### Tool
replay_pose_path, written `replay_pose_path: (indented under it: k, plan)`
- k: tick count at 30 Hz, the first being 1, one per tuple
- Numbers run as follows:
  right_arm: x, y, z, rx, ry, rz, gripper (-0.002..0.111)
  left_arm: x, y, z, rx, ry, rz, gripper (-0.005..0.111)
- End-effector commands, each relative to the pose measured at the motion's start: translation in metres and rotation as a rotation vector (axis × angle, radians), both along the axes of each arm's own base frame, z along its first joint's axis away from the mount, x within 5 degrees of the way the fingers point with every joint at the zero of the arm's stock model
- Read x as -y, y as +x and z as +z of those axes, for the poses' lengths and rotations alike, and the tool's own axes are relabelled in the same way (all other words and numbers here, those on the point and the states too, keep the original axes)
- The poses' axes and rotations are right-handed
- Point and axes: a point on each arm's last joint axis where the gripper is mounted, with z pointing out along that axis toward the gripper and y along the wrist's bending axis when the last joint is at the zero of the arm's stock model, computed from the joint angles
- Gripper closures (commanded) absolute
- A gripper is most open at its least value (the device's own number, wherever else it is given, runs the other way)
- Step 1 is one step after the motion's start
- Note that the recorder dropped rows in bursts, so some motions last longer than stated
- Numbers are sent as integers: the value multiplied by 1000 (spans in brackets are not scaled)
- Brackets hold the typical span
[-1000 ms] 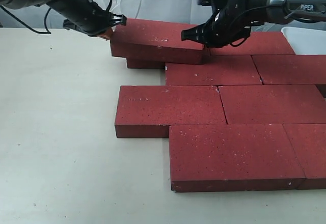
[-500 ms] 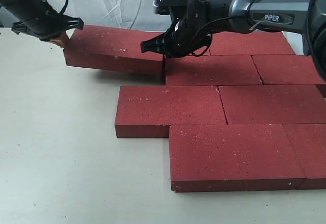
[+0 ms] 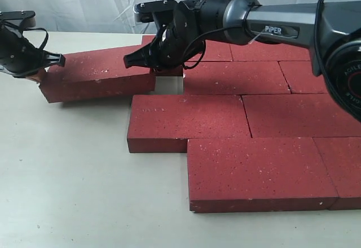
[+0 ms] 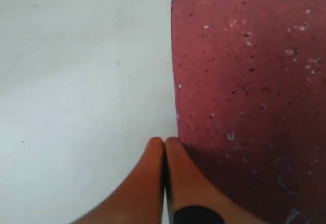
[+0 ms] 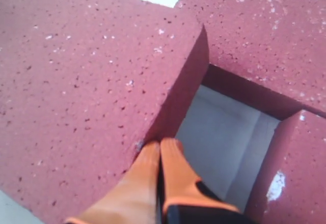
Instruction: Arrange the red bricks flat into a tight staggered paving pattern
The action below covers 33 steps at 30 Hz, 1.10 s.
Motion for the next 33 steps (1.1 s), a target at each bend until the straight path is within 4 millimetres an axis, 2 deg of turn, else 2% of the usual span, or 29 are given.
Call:
replay_pose_path:
  k: [1, 8, 18, 20, 23, 26, 27, 30, 33]
  plan:
    - [-26, -9, 4, 25, 107, 10, 109, 17, 1, 7, 29, -97, 36, 107]
    - [-26, -10, -2, 4, 92, 13, 109, 16, 4, 8, 66, -88, 49, 107]
    - [-25, -11, -6, -17, 75, 14, 109, 16, -1, 4, 27, -90, 36, 106]
    - [-25, -11, -6, -18, 76, 12, 109, 16, 0, 5, 31, -89, 37, 100]
    - [-24, -10, -6, -12, 68, 11, 109, 16, 0, 5, 39, -87, 40, 77]
    - [-20, -8, -7, -24, 64, -11, 108, 12, 1, 5, 39, -85, 49, 68]
    - [-18, -6, -7, -32, 66, -25, 106, 8, 0, 5, 38, -86, 58, 67]
    - [-12, -3, -8, -43, 60, -40, 85, -3, -1, 8, 40, -91, 84, 67]
    - [-11, -2, -8, -41, 58, -43, 71, -12, -2, 12, 38, -94, 106, 67]
